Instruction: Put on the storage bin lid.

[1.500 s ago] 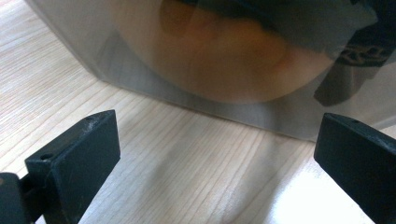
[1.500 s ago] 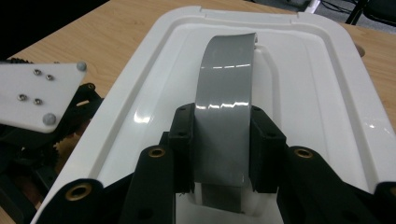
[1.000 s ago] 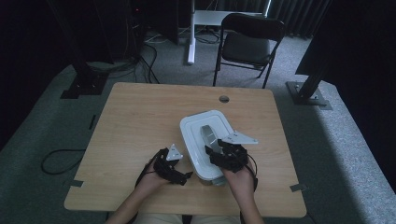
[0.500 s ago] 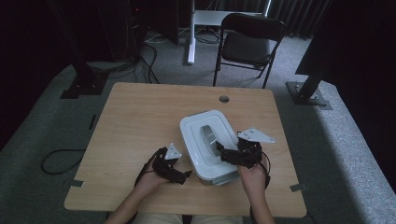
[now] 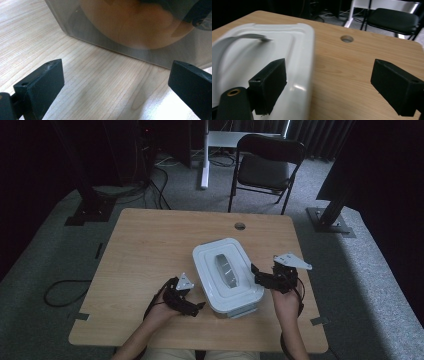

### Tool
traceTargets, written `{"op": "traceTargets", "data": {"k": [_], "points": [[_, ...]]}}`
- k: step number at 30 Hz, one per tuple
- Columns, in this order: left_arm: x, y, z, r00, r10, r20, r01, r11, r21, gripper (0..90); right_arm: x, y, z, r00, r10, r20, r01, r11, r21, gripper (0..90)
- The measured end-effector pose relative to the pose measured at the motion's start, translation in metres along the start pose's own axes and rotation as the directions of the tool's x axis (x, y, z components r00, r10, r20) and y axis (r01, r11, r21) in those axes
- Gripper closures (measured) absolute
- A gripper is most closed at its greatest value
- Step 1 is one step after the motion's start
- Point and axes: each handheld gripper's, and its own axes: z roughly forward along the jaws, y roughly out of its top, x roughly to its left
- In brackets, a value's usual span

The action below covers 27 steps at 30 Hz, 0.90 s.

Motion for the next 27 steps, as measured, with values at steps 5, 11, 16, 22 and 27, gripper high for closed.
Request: {"op": "traceTargets", "data": {"k": [5, 11, 16, 22, 27], "points": [[0.001, 0.001, 0.0, 1.0, -0.004, -0.003, 0.004, 1.0, -0.003, 1.1, -0.014, -0.006, 0.004, 0.9998, -0.002, 0.02, 0.002, 1.0, -0.01, 12.9], [0.001, 0.001, 0.002, 1.0, -0.005, -0.006, 0.005, 1.0, 0.004, 1.1, -0.034, -0.017, 0.013, 0.9984, 0.006, 0.056, -0.005, 1.0, -0.018, 12.9], [0.002, 0.003, 0.003, 0.9999, -0.008, -0.007, 0.008, 1.0, 0.0, 1.1, -0.051, -0.034, 0.025, 0.9966, 0.039, 0.073, -0.039, 0.999, -0.003, 12.9], [0.003, 0.005, 0.006, 0.9999, -0.012, -0.009, 0.012, 0.9999, 0.003, 1.1, -0.056, -0.055, 0.037, 0.994, 0.068, 0.086, -0.071, 0.997, 0.038, 12.6], [0.004, 0.006, 0.008, 0.9998, -0.018, -0.01, 0.018, 0.9998, 0.002, 1.1, -0.051, -0.064, 0.045, 0.9944, 0.064, 0.084, -0.069, 0.996, 0.059, 12.5]]}}
